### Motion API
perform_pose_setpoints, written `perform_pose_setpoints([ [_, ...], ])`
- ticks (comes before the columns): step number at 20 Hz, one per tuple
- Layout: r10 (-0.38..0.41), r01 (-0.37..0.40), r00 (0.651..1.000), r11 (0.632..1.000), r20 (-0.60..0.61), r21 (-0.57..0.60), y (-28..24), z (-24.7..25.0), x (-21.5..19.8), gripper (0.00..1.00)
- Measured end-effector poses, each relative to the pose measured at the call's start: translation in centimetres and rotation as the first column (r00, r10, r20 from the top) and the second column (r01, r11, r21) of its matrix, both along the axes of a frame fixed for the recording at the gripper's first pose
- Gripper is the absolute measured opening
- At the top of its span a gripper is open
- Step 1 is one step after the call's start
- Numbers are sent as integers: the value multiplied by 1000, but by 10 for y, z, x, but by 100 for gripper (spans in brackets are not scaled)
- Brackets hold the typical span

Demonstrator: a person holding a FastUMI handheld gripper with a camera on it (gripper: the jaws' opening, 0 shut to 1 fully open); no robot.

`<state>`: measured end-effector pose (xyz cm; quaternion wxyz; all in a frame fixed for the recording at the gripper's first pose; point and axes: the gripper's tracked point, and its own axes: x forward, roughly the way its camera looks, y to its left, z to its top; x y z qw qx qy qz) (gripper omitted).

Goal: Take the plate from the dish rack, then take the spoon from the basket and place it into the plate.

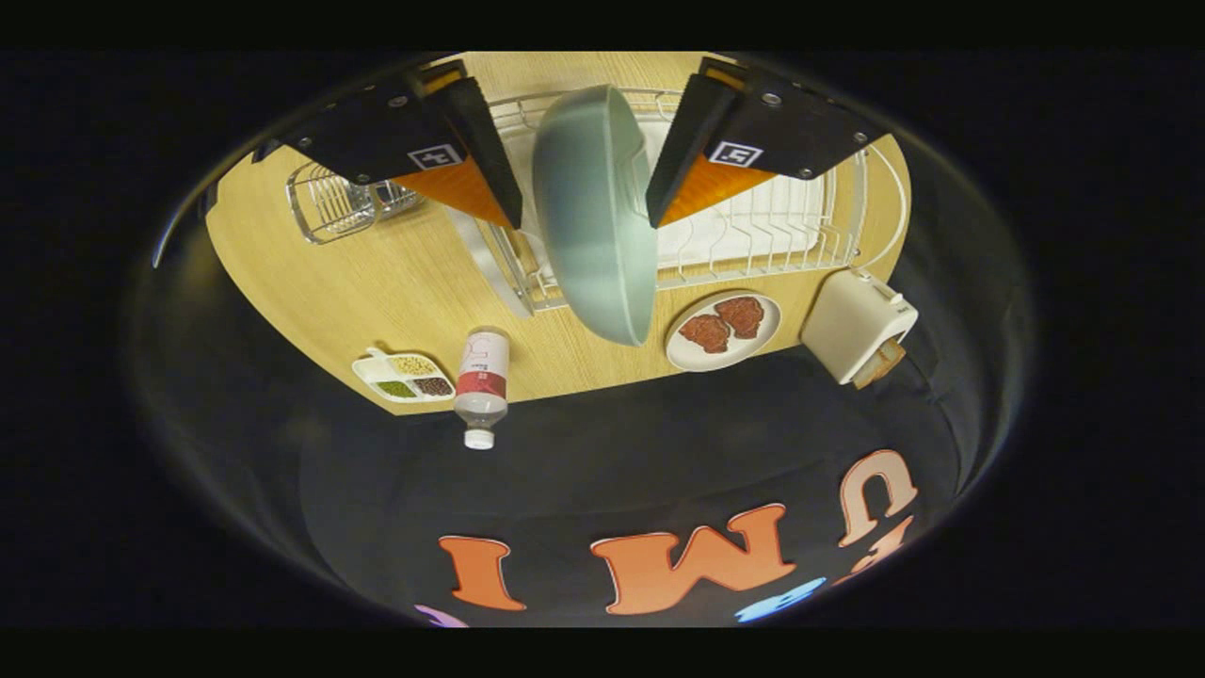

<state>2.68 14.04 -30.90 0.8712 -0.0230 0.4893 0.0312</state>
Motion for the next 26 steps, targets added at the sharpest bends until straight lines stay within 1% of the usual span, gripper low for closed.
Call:
perform_pose_setpoints([
  [1, -5, 5, 1000, 1000, -6, -9, -1, -1, -1, 78],
  [3, -13, 13, 1000, 1000, -1, -26, 0, -1, 1, 68],
  [4, -19, 19, 1000, 999, 5, -37, 1, -2, 1, 56],
  [5, -29, 30, 1000, 998, 11, -51, 0, 0, 0, 49],
  [6, -36, 37, 999, 996, 19, -76, -2, 1, 1, 32],
  [8, -35, 38, 999, 990, 23, -137, -7, 2, 0, 30],
  [11, -21, 27, 999, 982, 32, -186, -3, 10, 1, 29],
  [13, -27, 36, 999, 974, 43, -222, -2, 17, 2, 28],
  [17, 0, 32, 994, 955, 110, -294, -3, 39, 14, 28],
  [21, -17, 55, 990, 963, 143, -265, -2, 61, 15, 29],
  [26, -44, 72, 988, 979, 146, -193, -10, 81, -3, 28],
])
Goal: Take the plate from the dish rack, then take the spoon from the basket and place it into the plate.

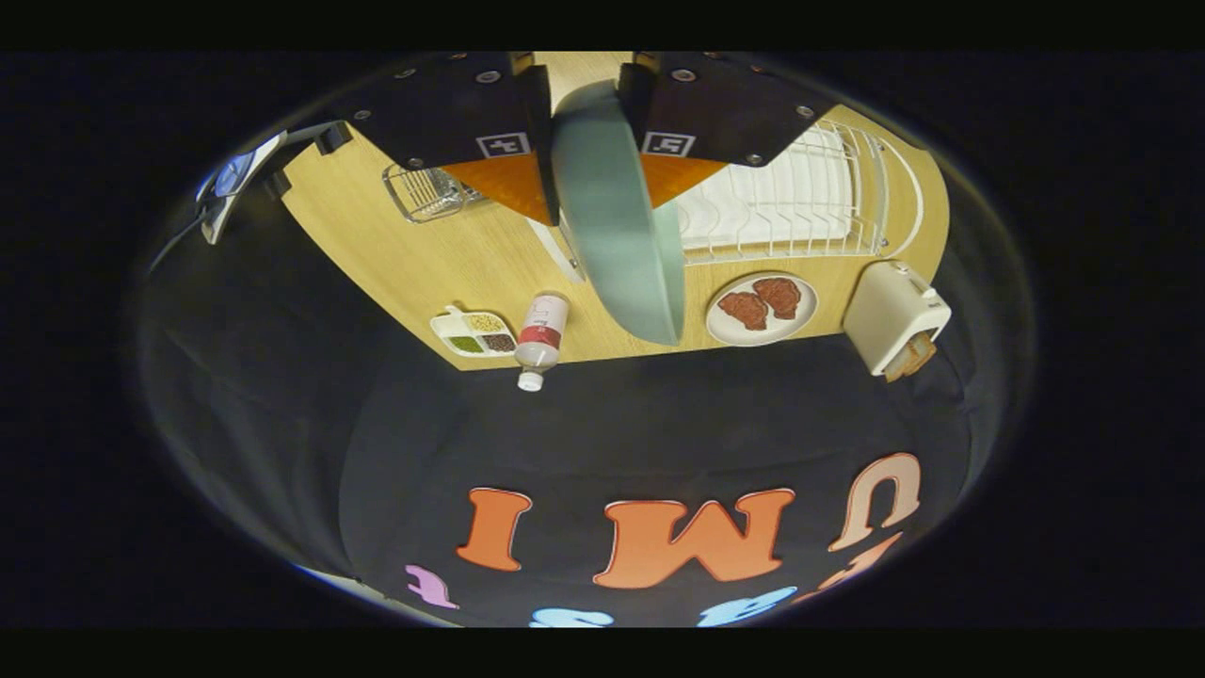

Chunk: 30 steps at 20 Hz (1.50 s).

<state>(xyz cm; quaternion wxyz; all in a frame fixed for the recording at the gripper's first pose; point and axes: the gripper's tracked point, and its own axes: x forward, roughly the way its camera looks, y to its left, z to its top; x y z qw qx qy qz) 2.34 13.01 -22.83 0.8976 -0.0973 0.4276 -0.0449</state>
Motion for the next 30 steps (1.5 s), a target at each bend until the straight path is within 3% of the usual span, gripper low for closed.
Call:
perform_pose_setpoints([
  [9, -62, 85, 993, 965, -98, 250, -23, 15, -79, 28],
  [21, -107, 182, 968, 923, -227, 338, -56, -11, -201, 29],
  [30, -103, 217, 946, 905, -307, 366, -47, -56, -246, 28],
])
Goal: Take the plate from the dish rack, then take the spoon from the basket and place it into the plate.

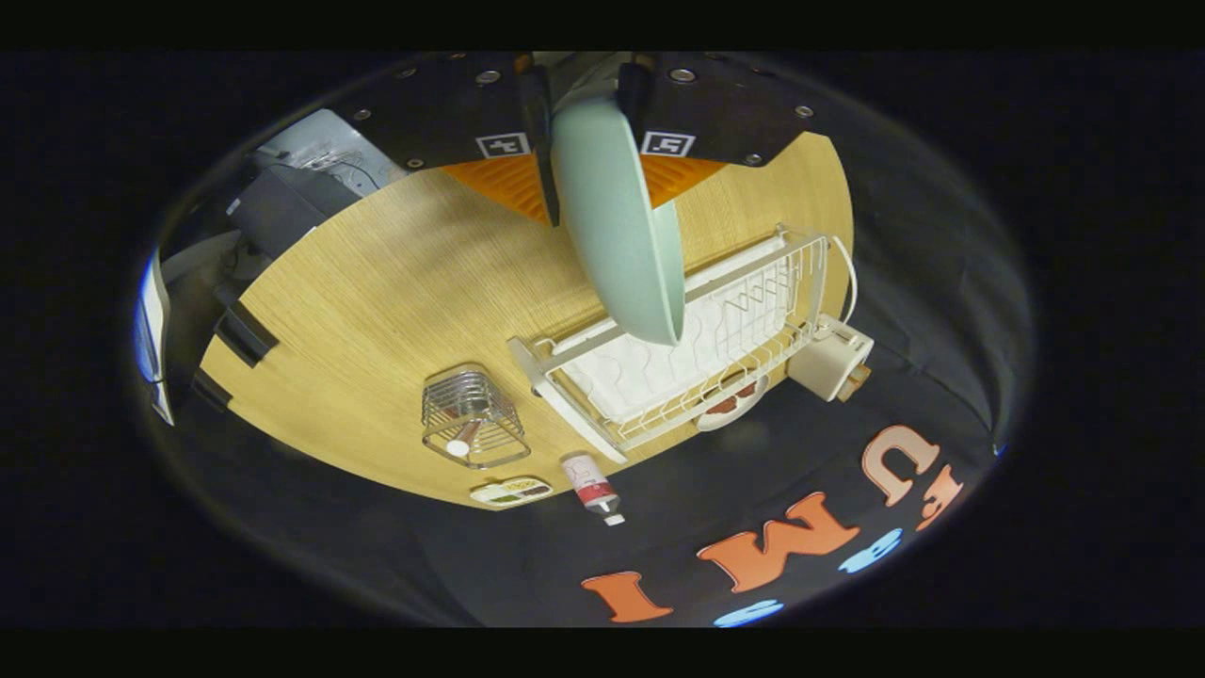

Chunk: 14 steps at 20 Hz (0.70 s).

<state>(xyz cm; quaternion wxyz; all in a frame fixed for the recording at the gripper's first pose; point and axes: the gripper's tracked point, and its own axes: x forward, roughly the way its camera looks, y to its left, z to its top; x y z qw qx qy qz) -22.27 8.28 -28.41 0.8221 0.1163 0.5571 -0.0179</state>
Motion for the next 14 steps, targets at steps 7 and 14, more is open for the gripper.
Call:
perform_pose_setpoints([
  [7, -22, 24, 999, 999, -34, 43, 14, -19, -6, 29],
  [14, -73, 77, 995, 996, -75, 46, 11, -42, -8, 41],
])
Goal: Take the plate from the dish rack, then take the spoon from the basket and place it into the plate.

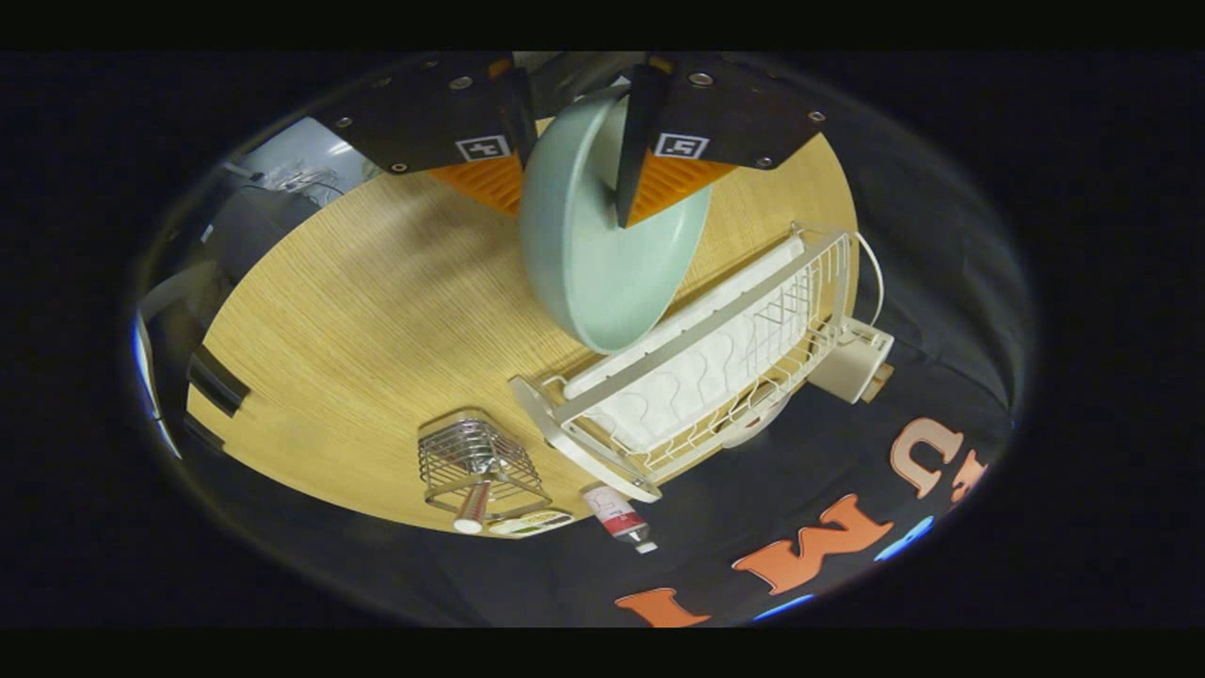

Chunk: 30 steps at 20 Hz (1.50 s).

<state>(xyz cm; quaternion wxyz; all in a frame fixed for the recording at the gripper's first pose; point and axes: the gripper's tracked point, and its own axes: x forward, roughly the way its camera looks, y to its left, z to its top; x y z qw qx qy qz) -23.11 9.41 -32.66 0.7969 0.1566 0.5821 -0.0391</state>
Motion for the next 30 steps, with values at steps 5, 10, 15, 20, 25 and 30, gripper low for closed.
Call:
perform_pose_setpoints([
  [5, 19, -20, 999, 999, -36, -43, -2, -18, -4, 58],
  [10, 31, -31, 1000, 996, 0, -87, -17, -12, 12, 81],
  [15, 74, -58, 994, 983, 84, -175, -47, 6, 40, 99],
  [20, 128, -73, 969, 965, 211, -253, -74, 33, 75, 99],
  [25, 201, -83, 924, 936, 326, -341, -96, 62, 110, 99],
  [30, 304, -95, 848, 893, 434, -441, -107, 89, 147, 98],
])
